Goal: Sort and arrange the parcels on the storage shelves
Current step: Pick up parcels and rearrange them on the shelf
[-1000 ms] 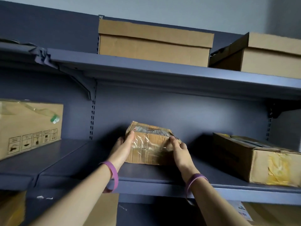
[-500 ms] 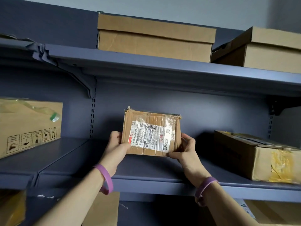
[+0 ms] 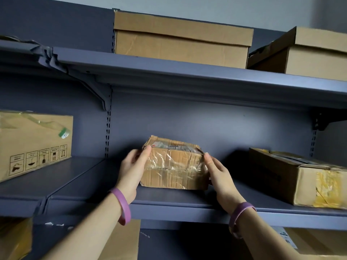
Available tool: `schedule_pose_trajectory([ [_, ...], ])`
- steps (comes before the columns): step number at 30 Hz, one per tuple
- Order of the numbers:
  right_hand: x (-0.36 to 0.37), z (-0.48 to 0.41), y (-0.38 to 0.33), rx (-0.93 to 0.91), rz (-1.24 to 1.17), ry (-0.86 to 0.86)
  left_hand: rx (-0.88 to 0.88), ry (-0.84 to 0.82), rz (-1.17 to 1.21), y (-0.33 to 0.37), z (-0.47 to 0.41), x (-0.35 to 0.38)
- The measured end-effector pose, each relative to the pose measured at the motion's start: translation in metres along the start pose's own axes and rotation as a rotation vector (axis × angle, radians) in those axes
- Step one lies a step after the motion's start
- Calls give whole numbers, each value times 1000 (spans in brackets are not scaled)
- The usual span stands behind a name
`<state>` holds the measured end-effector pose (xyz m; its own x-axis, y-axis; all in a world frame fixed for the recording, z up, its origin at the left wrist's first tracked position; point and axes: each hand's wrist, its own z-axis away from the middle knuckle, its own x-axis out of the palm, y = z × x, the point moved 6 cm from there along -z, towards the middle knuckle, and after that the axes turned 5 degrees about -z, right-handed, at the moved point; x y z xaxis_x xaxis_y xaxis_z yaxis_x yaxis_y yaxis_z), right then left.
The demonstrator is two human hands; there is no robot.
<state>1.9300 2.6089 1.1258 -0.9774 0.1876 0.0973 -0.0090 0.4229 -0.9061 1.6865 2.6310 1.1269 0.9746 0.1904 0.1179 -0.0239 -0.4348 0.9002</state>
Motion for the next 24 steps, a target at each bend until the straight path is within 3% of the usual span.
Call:
schedule_pose_trajectory([
  [6,-4,-3,6,61,96,84,-58,-3,-41,-5,-1,3],
  [8,-11,1,-3,-27,233,230,-61,6,-26,1,4,1],
  [10,-8,11,-26,-246,378,327,-42,47,-24,11,6,-9],
  [12,11,20,-46,-397,419,294,-11,78,-61,26,8,-25],
  [15,48,28,-65,-429,497,250,27,77,-104,47,7,-51],
  [18,85,42,-85,-576,665,258,60,83,-157,66,5,-79],
  [24,158,66,-98,-667,621,156,141,103,-179,89,-5,-141],
])
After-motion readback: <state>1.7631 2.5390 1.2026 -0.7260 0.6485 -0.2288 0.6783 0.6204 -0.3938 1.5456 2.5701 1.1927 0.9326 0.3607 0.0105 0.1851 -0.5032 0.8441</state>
